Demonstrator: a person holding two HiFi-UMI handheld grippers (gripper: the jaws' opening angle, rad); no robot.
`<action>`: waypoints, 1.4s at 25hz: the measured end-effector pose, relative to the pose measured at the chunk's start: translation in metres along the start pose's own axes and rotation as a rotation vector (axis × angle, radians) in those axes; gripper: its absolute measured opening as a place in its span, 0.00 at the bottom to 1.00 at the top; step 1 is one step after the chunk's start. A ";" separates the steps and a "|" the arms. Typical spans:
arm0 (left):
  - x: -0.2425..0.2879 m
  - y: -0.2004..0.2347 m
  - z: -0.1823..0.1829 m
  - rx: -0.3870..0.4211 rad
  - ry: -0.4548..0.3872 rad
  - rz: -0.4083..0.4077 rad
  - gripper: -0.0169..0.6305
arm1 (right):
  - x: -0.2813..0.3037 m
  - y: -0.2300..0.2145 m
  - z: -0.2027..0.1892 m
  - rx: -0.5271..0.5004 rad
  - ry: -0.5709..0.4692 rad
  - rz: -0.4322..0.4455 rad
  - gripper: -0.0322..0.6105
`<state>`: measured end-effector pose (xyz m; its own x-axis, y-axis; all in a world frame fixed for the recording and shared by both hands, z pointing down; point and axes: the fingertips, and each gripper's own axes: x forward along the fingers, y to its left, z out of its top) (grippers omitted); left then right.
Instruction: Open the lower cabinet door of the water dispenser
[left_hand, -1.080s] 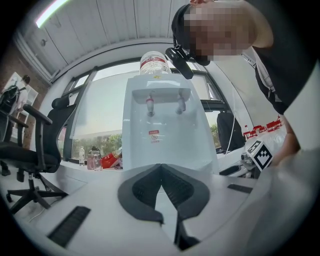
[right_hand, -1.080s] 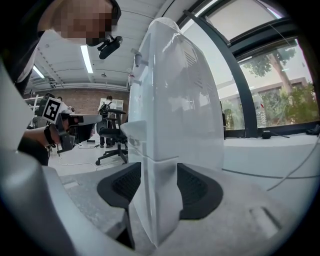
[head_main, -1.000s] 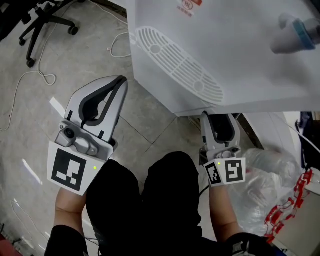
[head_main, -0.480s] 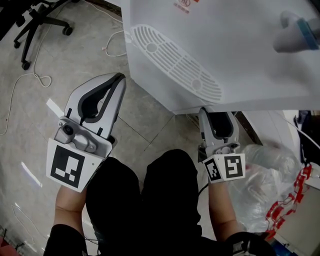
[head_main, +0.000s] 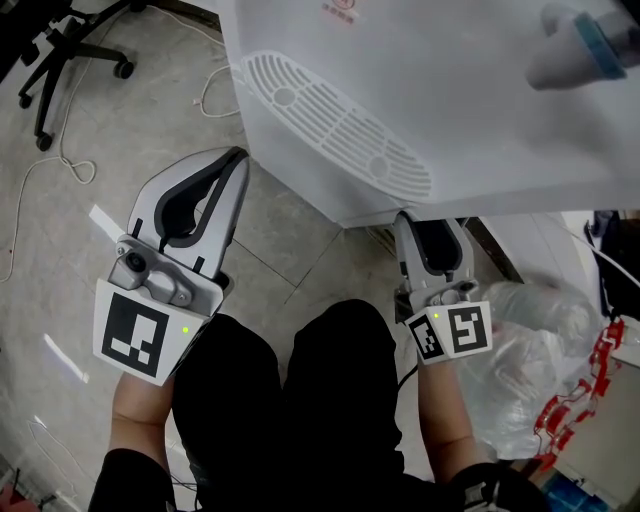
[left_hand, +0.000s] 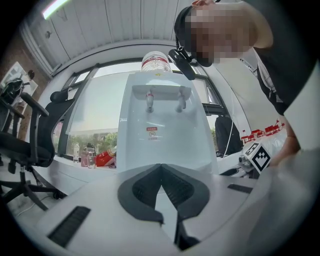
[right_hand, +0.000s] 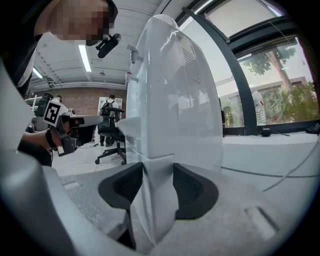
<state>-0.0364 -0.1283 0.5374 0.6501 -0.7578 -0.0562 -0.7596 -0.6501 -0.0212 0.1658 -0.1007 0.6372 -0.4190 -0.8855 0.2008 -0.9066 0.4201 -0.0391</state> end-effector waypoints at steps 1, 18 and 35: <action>-0.001 0.001 0.000 0.002 0.000 0.002 0.04 | 0.000 0.000 0.000 0.002 0.000 0.001 0.35; -0.005 0.005 0.001 0.013 0.002 0.021 0.04 | -0.004 0.004 0.000 0.003 -0.016 0.029 0.34; -0.021 0.017 0.013 0.034 -0.020 0.077 0.04 | -0.019 0.037 -0.005 -0.012 0.016 0.168 0.33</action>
<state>-0.0631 -0.1227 0.5254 0.5895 -0.8039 -0.0785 -0.8077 -0.5875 -0.0494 0.1409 -0.0671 0.6371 -0.5639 -0.7992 0.2082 -0.8230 0.5647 -0.0614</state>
